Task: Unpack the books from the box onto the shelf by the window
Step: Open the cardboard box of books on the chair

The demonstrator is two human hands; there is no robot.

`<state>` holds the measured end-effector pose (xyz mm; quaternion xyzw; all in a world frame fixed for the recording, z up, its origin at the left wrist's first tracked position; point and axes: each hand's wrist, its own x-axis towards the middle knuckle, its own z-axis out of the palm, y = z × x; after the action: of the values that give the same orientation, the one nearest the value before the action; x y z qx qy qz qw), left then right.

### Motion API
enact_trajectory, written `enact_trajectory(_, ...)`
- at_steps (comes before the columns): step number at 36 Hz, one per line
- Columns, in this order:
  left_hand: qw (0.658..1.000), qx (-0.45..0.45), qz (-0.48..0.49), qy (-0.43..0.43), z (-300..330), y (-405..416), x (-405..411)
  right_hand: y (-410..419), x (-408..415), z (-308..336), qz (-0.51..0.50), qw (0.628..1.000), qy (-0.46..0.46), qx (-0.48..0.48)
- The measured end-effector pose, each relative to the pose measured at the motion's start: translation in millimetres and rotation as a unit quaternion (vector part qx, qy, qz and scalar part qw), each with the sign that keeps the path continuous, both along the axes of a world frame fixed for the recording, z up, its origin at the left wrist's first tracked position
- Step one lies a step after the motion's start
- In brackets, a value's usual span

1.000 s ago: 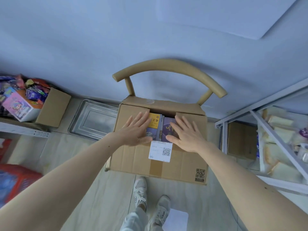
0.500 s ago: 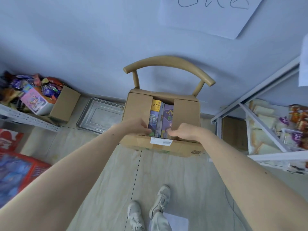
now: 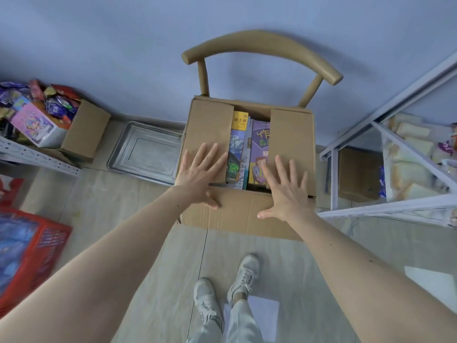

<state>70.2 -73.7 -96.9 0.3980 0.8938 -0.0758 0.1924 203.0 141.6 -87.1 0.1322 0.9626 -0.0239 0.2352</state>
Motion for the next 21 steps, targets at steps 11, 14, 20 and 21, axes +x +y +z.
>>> enact_trajectory(11,0.994,0.052,-0.044,0.082,-21,-3,-2,-4,-6,-25,0.001,0.999,0.034,0.041)
enact_trajectory(14,0.983,0.030,-0.144,0.112,-12,-2,-3,0,-5,-17,0.067,0.995,0.025,0.076)
enact_trajectory(20,0.968,-0.045,-0.189,0.162,17,6,2,-6,-5,5,0.134,0.979,0.019,0.155)
enact_trajectory(21,0.968,-0.055,-0.180,0.167,22,6,3,-8,-5,9,0.141,0.976,0.020,0.162)
